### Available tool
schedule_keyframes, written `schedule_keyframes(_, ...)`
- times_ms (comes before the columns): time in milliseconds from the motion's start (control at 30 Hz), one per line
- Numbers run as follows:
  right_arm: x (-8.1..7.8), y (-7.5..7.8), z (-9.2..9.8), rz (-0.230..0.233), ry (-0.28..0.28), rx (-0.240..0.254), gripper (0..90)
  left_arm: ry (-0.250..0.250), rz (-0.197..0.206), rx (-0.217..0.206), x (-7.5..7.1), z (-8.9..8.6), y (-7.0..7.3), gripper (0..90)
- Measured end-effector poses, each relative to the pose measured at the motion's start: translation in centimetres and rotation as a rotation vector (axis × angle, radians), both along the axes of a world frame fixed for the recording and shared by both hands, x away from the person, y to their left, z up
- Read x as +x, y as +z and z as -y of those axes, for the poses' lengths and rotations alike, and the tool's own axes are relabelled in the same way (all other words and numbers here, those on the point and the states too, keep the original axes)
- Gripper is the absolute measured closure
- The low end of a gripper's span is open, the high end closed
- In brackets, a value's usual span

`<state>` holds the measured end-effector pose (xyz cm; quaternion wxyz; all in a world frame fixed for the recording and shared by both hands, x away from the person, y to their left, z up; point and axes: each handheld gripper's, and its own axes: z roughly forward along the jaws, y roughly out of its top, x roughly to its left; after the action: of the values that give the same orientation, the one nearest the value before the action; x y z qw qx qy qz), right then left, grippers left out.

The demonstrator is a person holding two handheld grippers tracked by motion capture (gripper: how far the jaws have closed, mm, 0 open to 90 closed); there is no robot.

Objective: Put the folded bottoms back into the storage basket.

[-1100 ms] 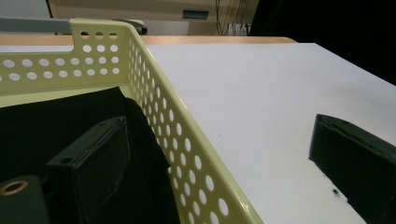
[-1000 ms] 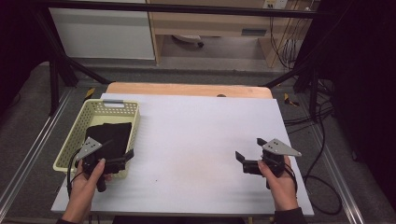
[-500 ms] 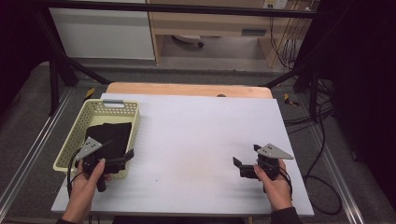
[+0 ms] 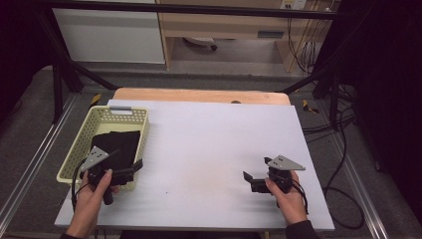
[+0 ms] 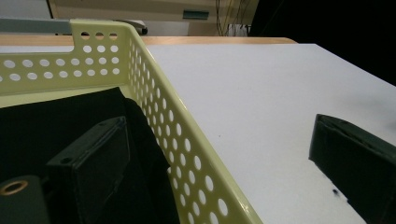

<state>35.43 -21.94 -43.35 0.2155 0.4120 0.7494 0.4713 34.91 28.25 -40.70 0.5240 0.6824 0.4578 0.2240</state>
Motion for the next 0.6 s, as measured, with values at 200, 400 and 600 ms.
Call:
schedule_keyframes(200, 0.0, -0.1, -0.4, -0.004, 0.014, 0.032, 2.9, 0.005, 0.002, -0.001, 0.0, 0.0, 0.0, 4.9)
schedule_keyframes(400, 0.2, -0.2, -0.9, -0.001, 0.021, 0.051, 2.9, 0.023, 0.023, -0.011, -0.2, -0.1, 0.3, 5.4)
schedule_keyframes(600, 0.7, -0.3, -1.6, 0.016, 0.014, 0.061, 2.9, 0.031, 0.035, -0.010, -0.4, 0.0, 0.7, 5.7)
